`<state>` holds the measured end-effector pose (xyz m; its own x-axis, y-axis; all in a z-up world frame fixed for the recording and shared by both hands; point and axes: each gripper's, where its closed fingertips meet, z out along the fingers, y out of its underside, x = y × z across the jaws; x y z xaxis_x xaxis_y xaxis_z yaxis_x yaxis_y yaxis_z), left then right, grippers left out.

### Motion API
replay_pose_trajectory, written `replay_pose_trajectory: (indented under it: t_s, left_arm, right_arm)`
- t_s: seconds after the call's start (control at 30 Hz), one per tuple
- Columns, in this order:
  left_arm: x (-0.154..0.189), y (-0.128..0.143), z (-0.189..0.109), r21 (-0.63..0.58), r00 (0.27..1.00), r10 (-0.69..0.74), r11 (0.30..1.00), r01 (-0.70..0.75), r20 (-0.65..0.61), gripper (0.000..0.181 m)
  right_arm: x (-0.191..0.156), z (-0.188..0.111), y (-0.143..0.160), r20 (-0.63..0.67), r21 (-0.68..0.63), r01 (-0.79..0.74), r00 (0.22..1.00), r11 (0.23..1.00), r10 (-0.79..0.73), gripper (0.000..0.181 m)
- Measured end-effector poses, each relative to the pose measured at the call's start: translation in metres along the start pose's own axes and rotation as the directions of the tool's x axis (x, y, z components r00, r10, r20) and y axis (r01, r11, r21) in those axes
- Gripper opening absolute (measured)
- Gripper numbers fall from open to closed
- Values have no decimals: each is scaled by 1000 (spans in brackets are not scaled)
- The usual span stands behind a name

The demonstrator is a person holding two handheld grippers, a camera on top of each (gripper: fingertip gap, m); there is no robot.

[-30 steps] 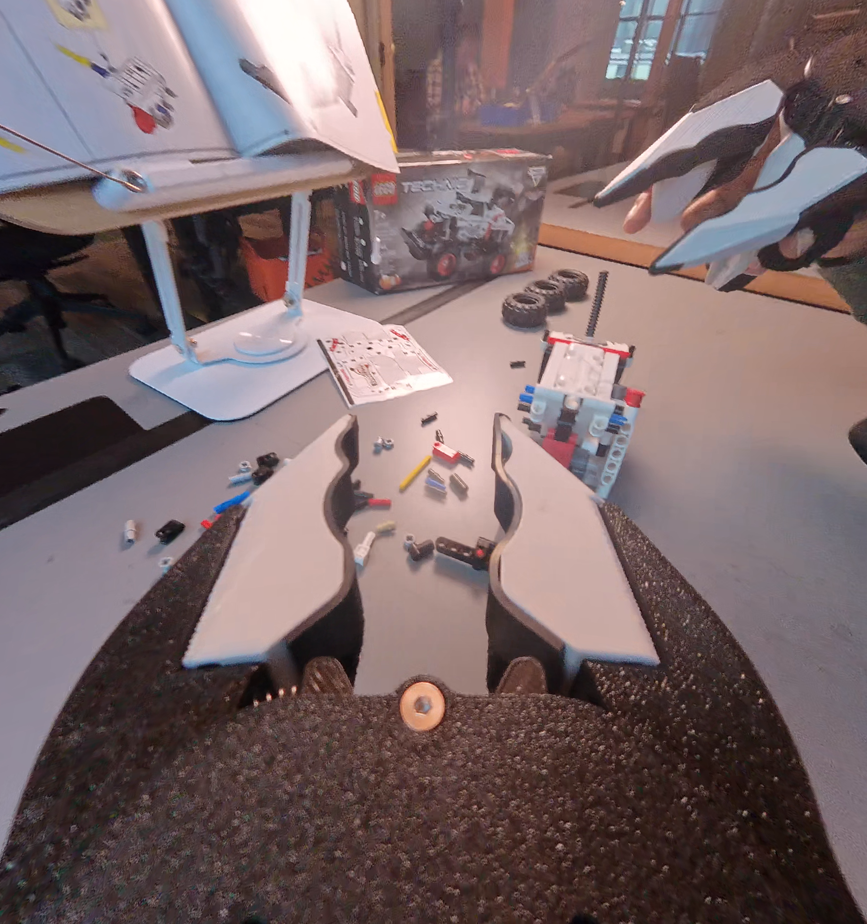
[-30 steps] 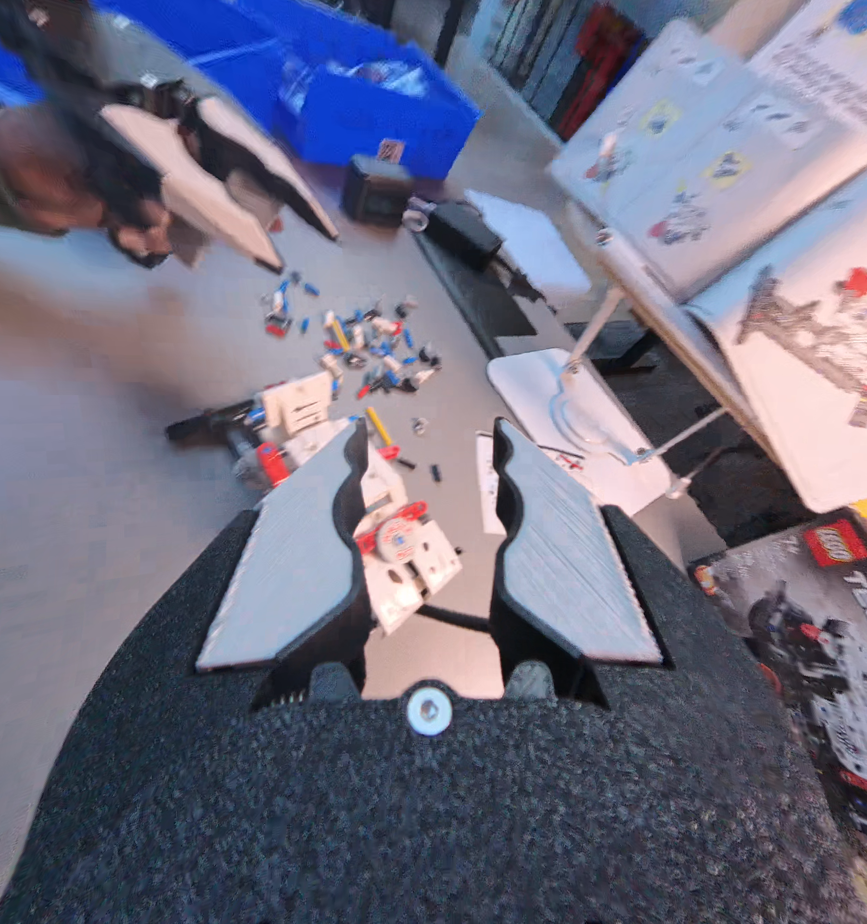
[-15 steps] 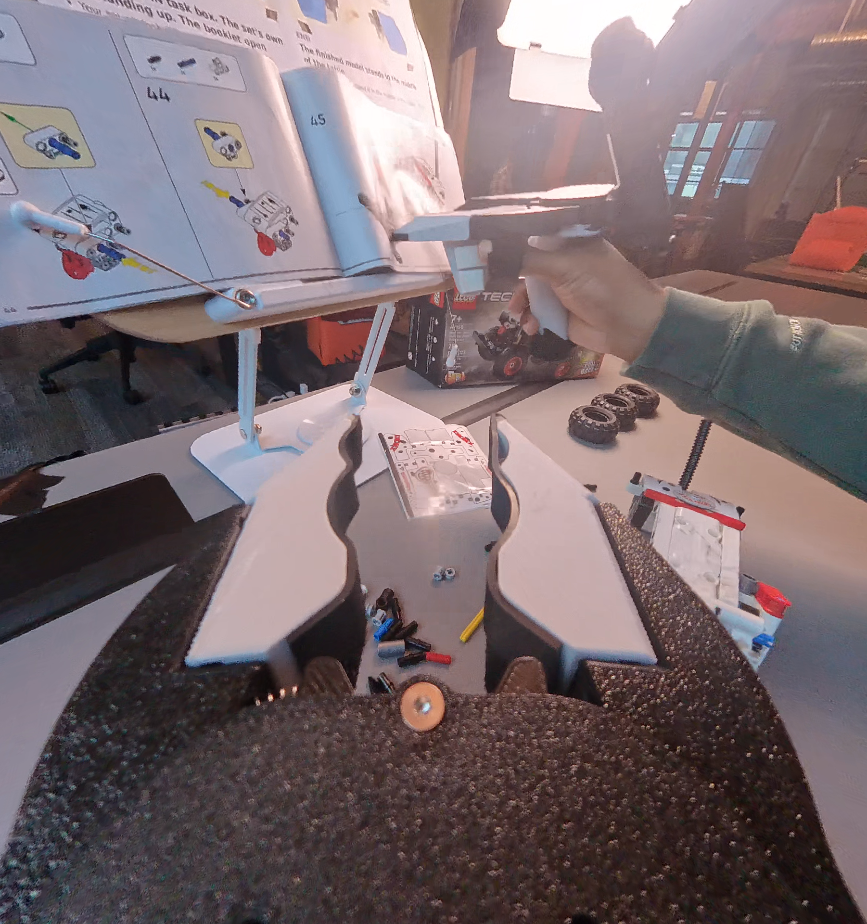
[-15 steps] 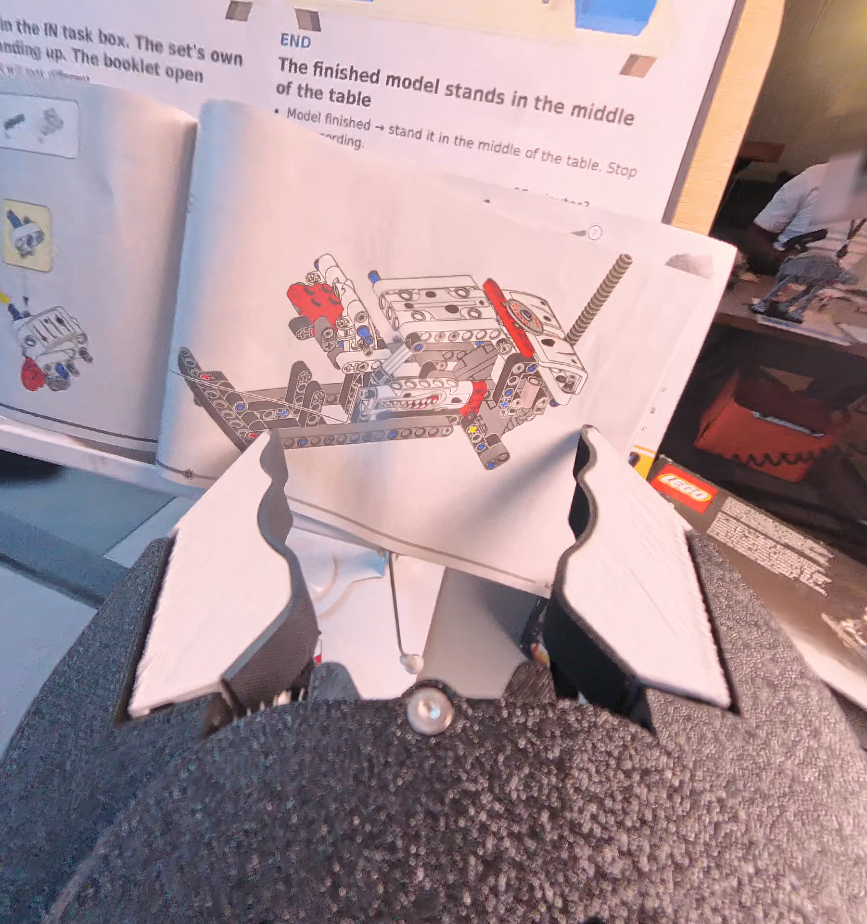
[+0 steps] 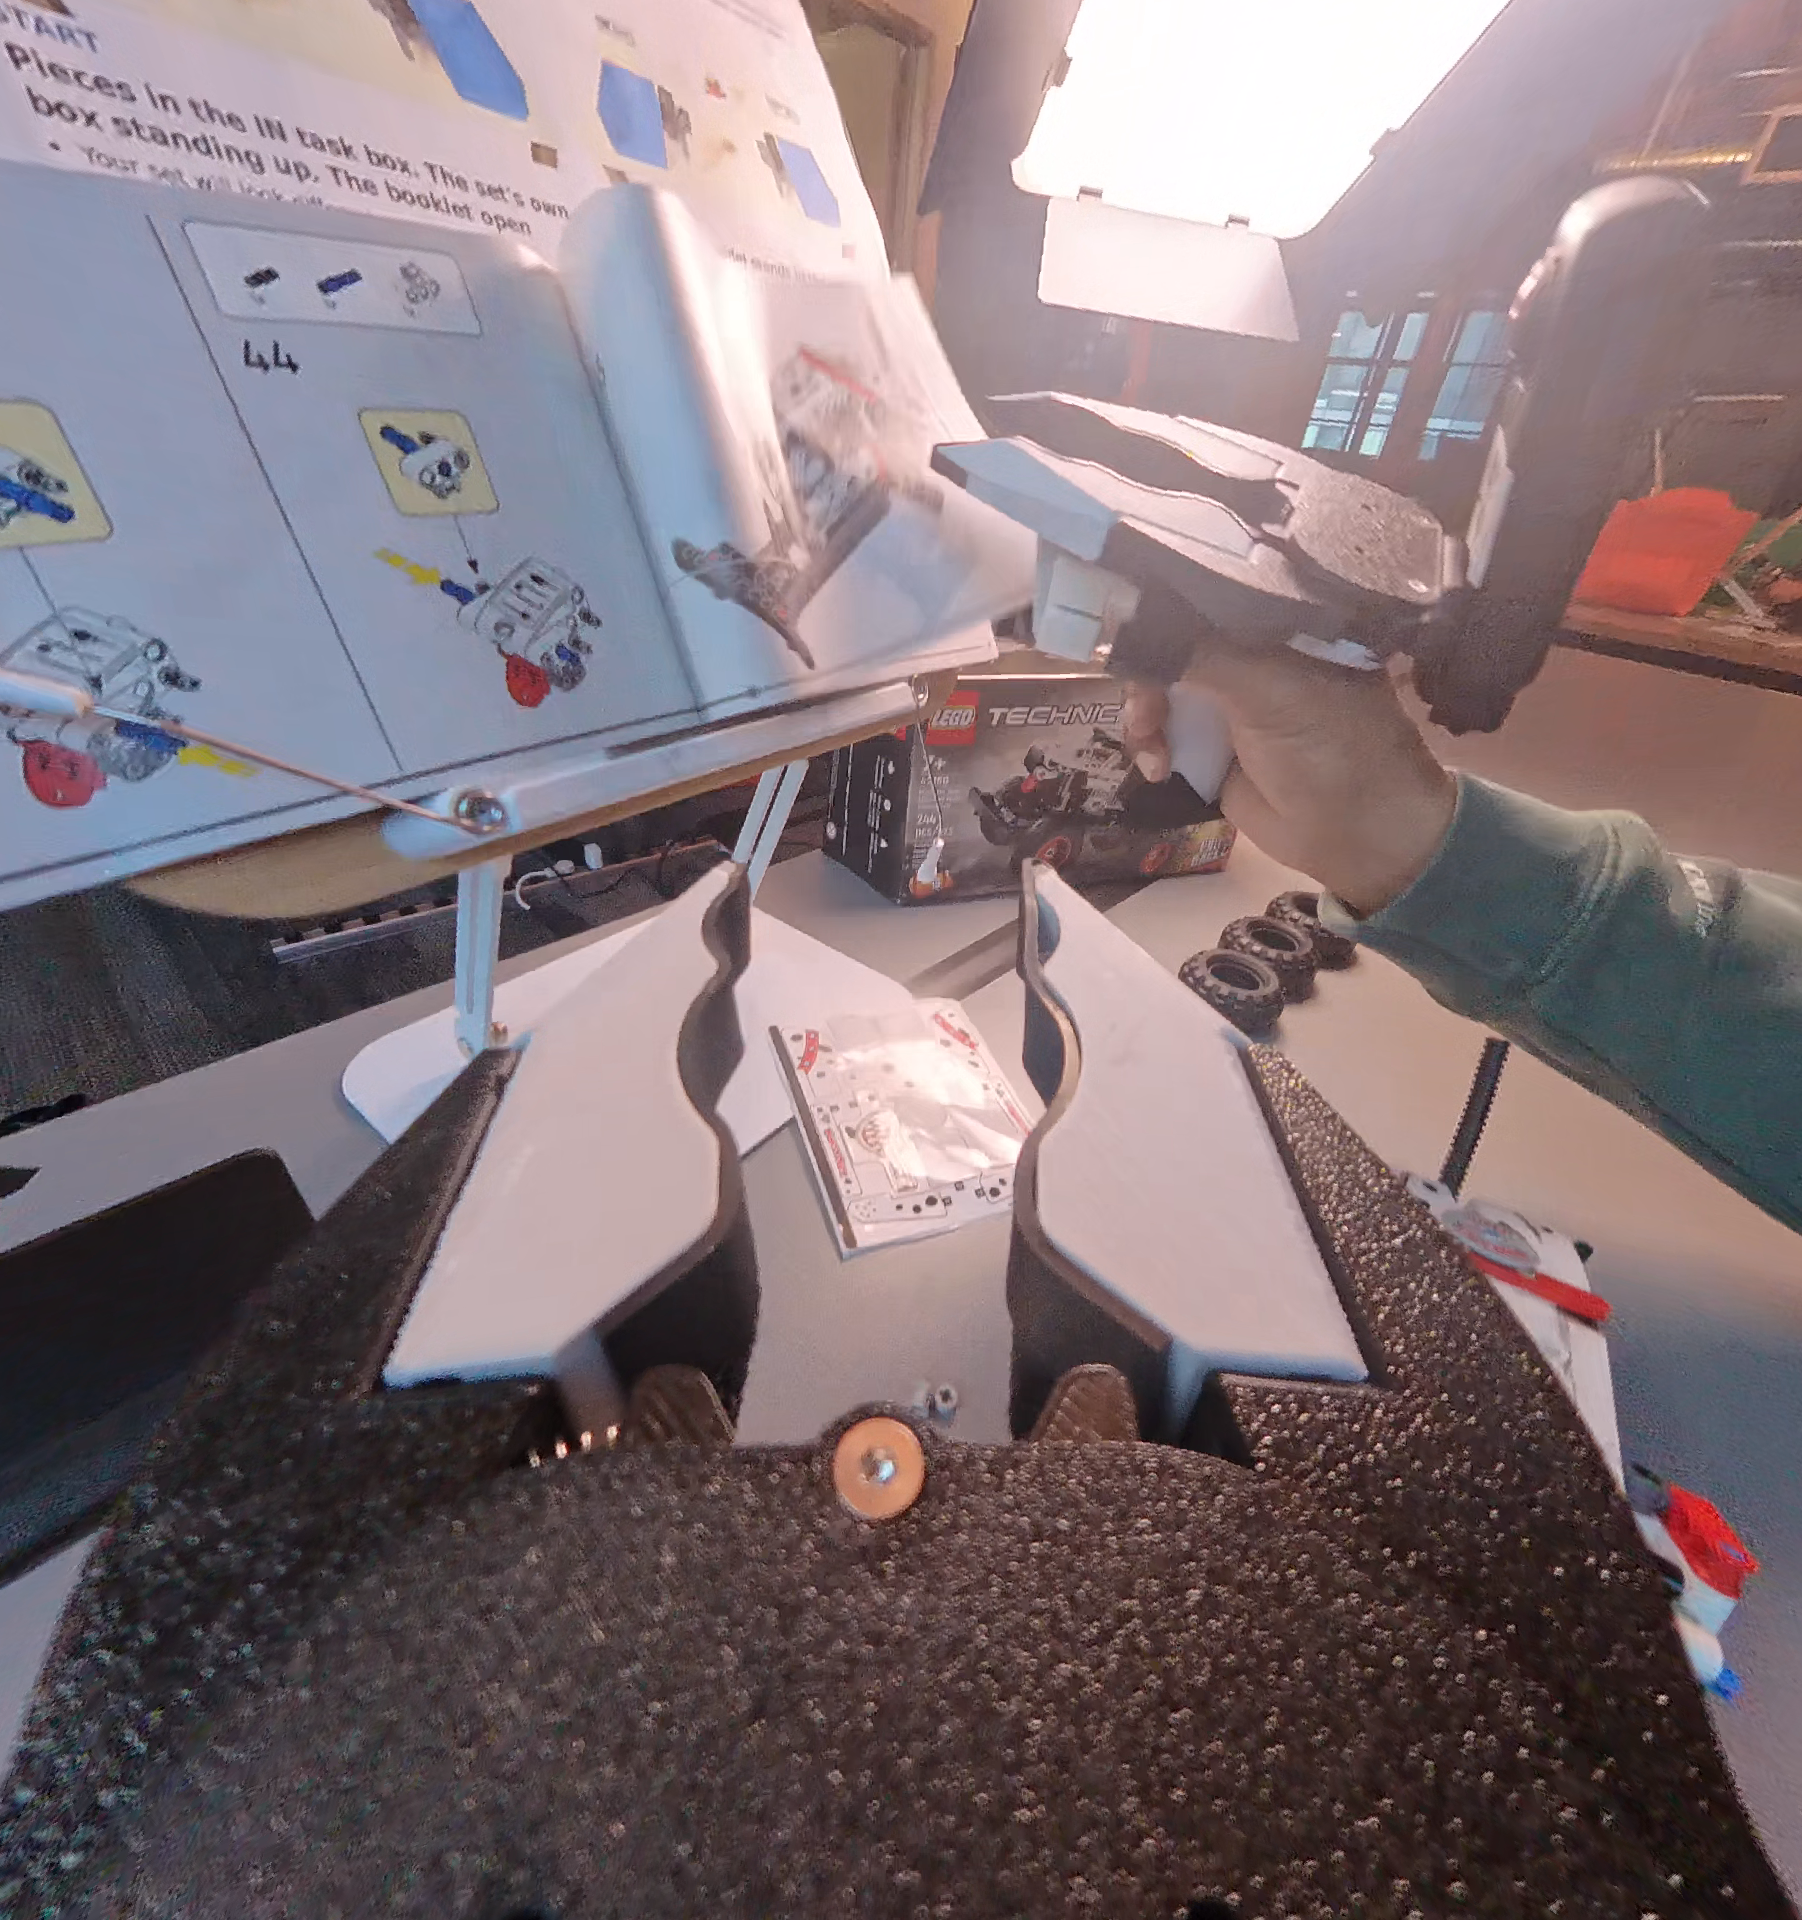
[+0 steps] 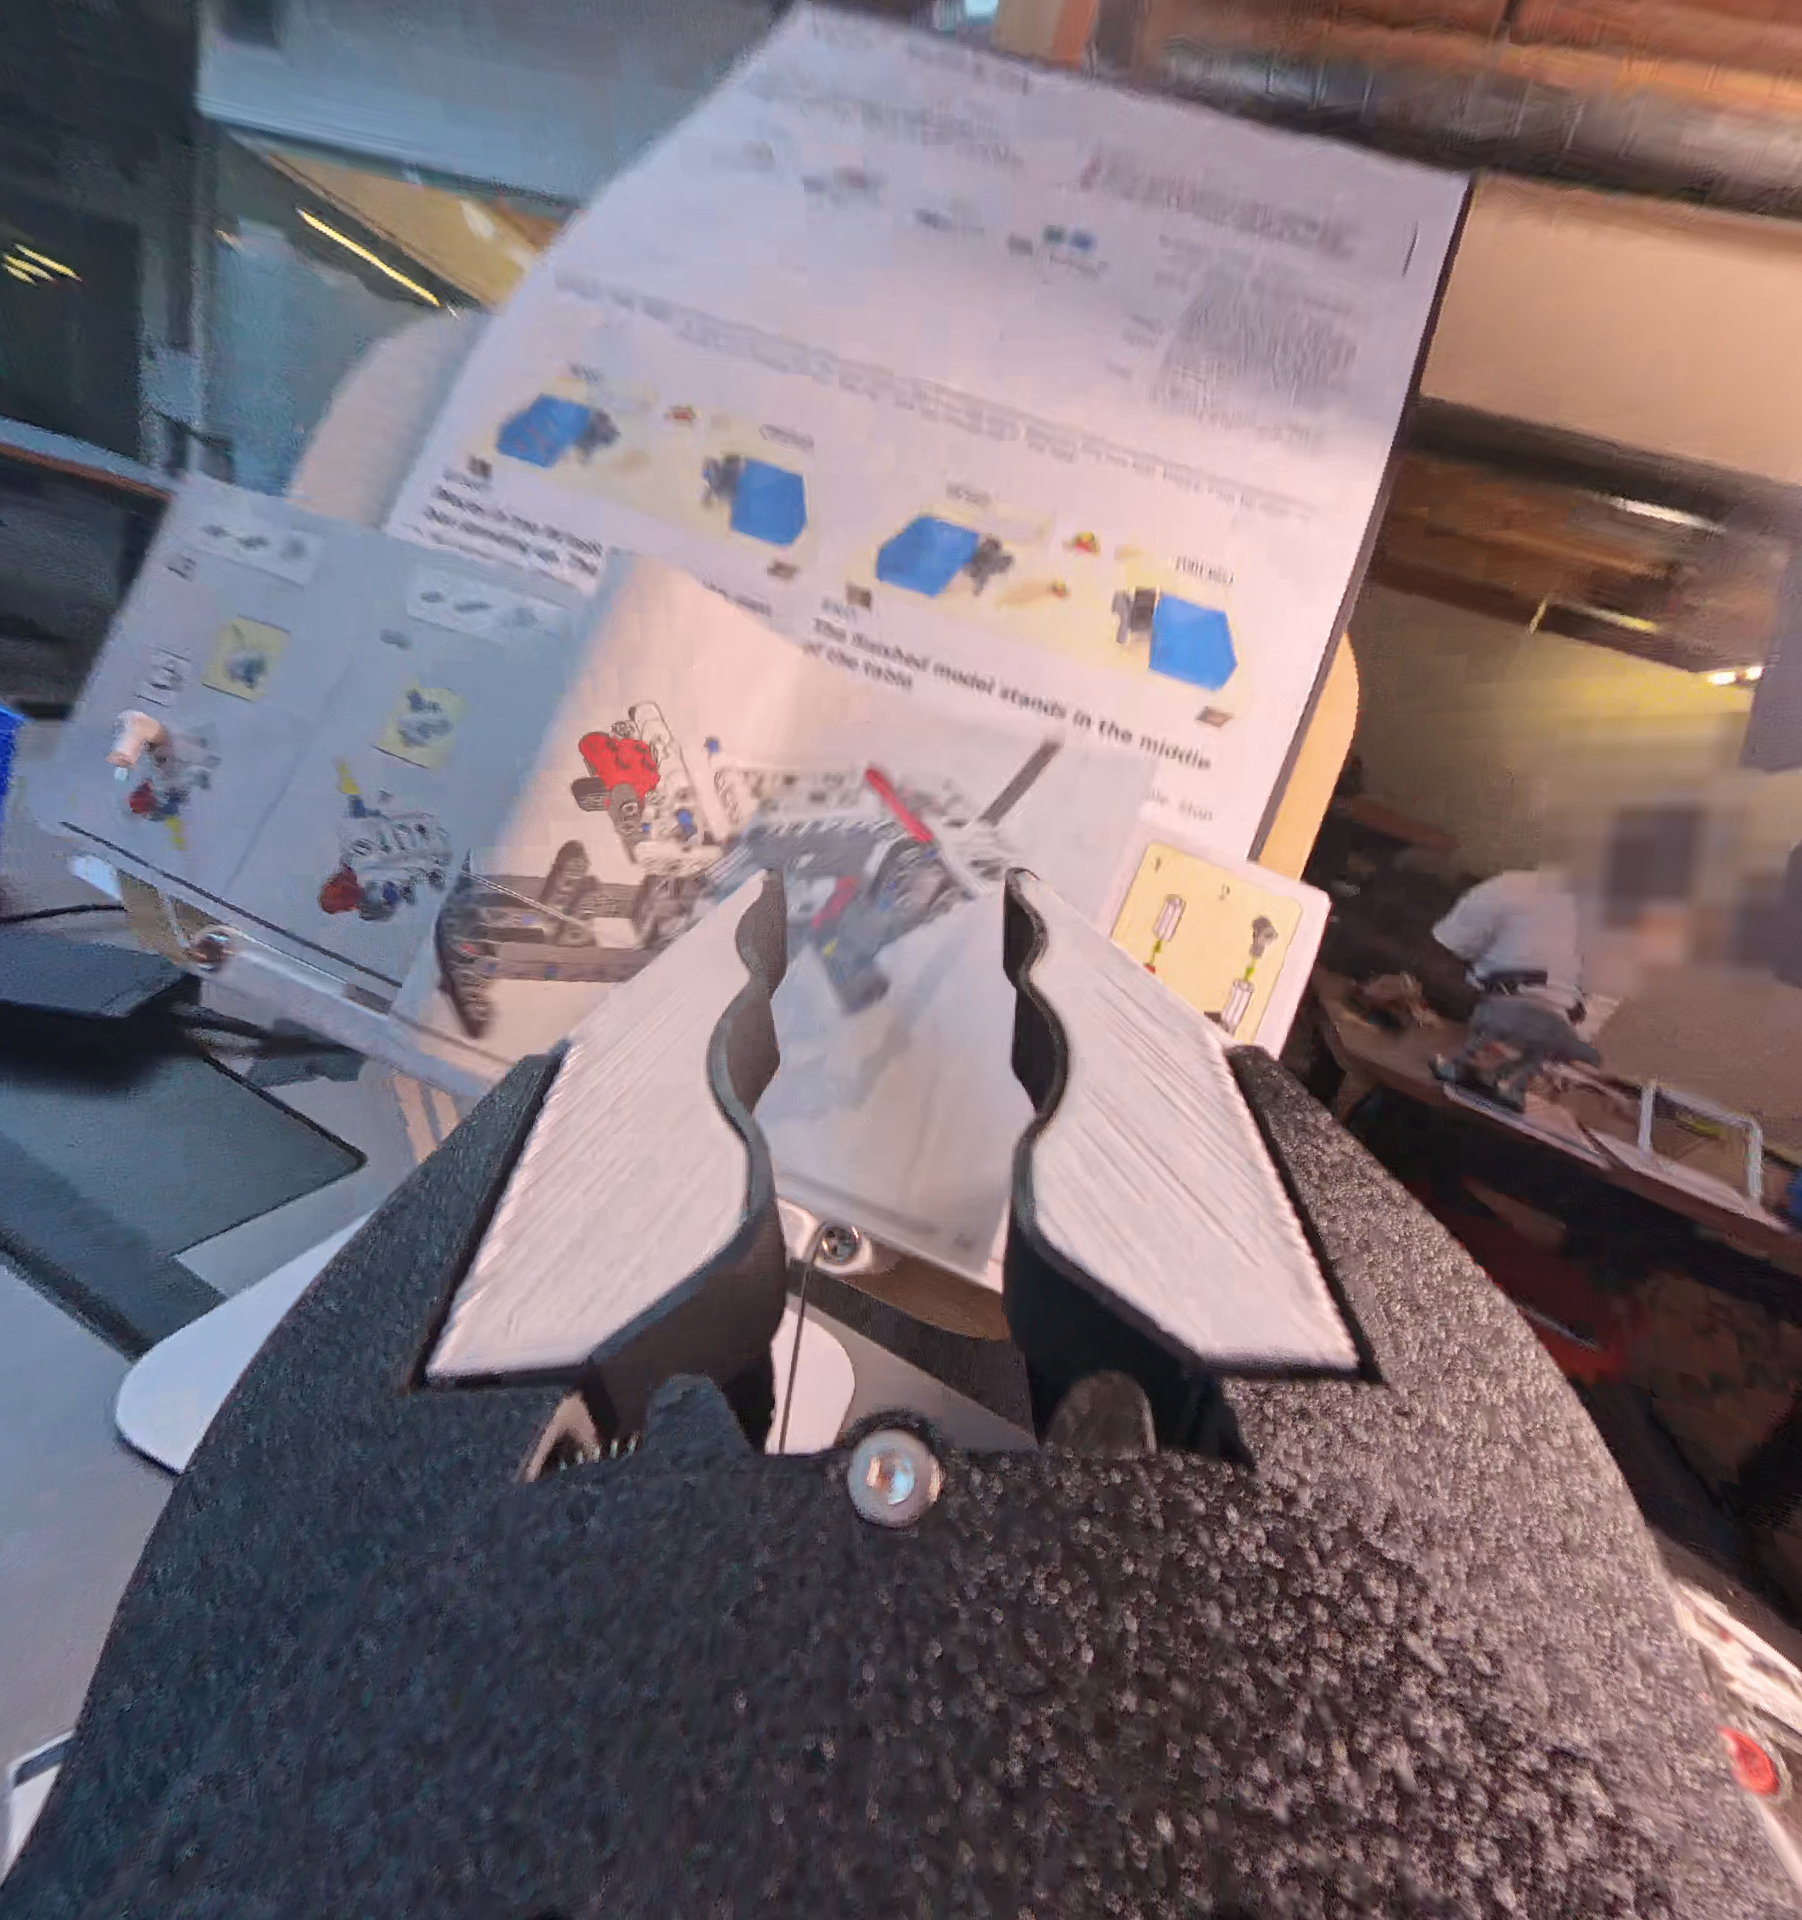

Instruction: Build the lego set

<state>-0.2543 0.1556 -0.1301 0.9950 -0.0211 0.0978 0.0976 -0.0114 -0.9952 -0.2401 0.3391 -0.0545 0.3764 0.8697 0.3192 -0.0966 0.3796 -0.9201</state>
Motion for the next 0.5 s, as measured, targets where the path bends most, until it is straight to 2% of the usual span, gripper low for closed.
replay_pose_trajectory:
  t_s: [0.1, 0.17, 0.27, 0.3, 0.37, 0.4, 0.47, 0.5]
  left_arm:
    - [1, -17, 20, -19, 1000, -5, 1000, 4, -22, 57]
    - [0, -26, 35, -31, 999, -15, 999, 13, -39, 58]
    - [-7, -28, 51, -63, 997, -59, 996, 56, -40, 59]
    - [-9, -28, 52, -66, 998, -61, 996, 58, -32, 58]
    - [-9, -25, 51, -66, 999, -50, 997, 49, -20, 58]
    - [-9, -24, 49, -61, 999, -44, 997, 43, -14, 57]
    - [-8, -20, 47, -56, 999, -50, 997, 49, -8, 56]
    - [-7, -18, 47, -60, 998, -60, 996, 59, -10, 57]
  right_arm:
    - [-24, -16, -26, 126, 106, 32, 991, 994, -45, 25]
    - [-47, -20, -28, 247, 86, 31, 968, 996, -51, 22]
    - [-23, -14, -18, 137, -12, -15, 990, 1000, 16, 42]
    - [-12, -11, -6, 98, -85, -78, 991, 993, 86, 56]
    - [-9, -7, 29, 99, -267, -216, 963, 939, 250, 92]
    - [-15, -5, 44, 108, -337, -249, 948, 908, 300, 99]
    - [-33, -1, 60, 148, -391, -240, 936, 888, 319, 97]
    - [-44, 1, 62, 182, -389, -208, 938, 897, 296, 87]
